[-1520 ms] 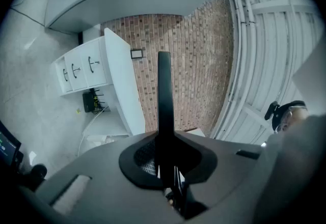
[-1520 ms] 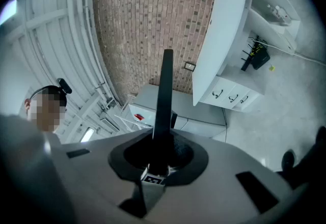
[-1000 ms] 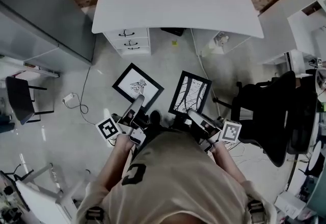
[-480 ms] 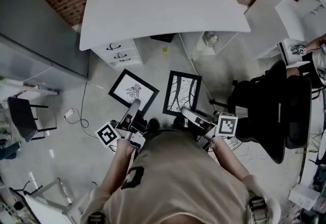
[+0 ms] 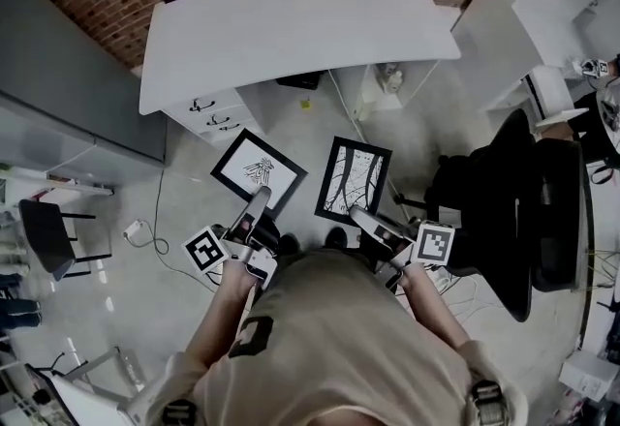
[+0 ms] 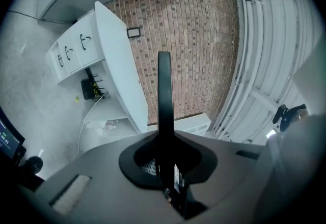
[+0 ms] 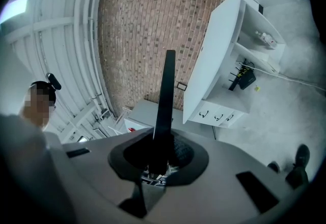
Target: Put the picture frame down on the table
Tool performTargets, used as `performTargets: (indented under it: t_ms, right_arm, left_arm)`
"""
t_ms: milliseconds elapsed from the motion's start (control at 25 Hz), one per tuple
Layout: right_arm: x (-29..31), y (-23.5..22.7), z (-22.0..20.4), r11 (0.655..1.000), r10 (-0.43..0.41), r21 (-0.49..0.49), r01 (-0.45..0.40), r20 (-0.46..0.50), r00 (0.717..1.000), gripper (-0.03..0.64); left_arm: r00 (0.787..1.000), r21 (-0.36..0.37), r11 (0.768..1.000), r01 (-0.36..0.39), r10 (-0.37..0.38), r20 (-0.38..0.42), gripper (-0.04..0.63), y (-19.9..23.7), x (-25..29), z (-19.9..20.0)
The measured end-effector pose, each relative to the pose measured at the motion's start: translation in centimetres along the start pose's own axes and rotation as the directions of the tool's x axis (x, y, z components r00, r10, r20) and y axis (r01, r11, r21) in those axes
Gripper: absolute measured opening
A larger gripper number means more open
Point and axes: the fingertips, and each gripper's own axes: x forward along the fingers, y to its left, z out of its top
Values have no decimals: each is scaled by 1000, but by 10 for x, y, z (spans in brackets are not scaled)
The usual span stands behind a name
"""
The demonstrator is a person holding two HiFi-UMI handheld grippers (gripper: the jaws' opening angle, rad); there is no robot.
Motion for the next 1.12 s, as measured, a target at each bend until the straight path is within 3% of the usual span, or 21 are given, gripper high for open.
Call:
performTargets:
  t_ms: [320,520,960,1120]
  right_arm:
    - [-4,-4,4,999,-18,25,20,-57,998,40]
    - [-4,-6,6,999,11,45,-7,-88,996,40]
    - [-1,-17,9,999,-16,27,17,-49,999,40]
    - [5,-22,10,999,-4,32,5,-16,1000,40]
  left_arm:
    - [998,-21,999,-38,39,48,28,-9,5,-3]
    - [994,7,998,-56,55,95,28,-11,4,1]
    - [997,4,999,-43,42,69,28,-5,9,7]
    - [997,40,998,-55,53,62,28,4,11,12]
